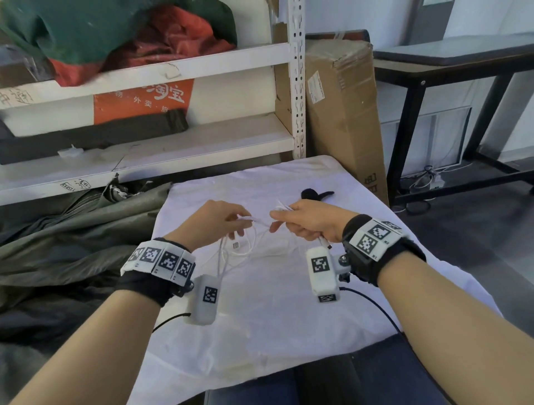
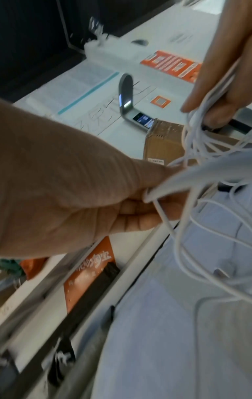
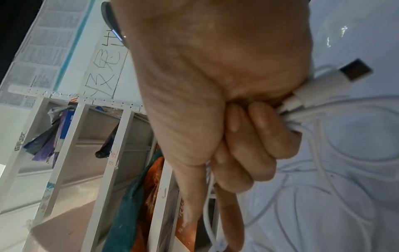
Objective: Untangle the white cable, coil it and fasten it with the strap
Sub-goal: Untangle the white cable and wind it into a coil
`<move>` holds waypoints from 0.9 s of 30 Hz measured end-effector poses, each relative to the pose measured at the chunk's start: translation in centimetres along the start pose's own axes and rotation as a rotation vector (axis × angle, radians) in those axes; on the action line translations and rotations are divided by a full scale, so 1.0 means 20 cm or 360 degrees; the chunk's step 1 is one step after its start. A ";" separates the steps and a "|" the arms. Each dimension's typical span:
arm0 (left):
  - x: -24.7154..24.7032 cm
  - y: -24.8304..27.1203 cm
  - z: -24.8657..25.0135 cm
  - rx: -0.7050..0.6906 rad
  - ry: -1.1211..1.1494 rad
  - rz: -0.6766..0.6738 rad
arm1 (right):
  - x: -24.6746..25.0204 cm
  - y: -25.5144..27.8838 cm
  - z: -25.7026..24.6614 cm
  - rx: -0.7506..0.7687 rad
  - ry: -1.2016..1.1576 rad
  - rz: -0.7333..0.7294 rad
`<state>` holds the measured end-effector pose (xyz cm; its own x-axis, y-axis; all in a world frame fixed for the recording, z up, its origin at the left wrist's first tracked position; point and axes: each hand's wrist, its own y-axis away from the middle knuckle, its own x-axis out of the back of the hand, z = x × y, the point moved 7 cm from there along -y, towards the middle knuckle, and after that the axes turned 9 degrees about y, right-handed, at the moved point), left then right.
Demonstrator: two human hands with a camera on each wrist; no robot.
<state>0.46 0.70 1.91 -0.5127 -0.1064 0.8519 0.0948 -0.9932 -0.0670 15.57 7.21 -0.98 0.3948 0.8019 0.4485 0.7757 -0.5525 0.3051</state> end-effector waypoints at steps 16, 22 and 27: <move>0.25 0.09 -0.41 0.0509 0.2467 0.1462 | 0.35 0.06 0.28 -0.0253 -0.0728 0.1231; 0.35 0.22 -0.60 0.0711 0.2121 0.1995 | 0.43 0.11 0.40 -0.0293 -0.0996 0.1471; 0.10 0.10 -0.53 0.0965 0.1936 0.1084 | 0.34 0.07 0.31 -0.0132 -0.1014 0.1252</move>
<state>-9.47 -2.07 -1.96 -0.5691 -0.7961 -0.2057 0.7669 -0.6042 0.2165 22.40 13.35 -2.60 0.9865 0.1623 0.0232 0.1553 -0.9704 0.1848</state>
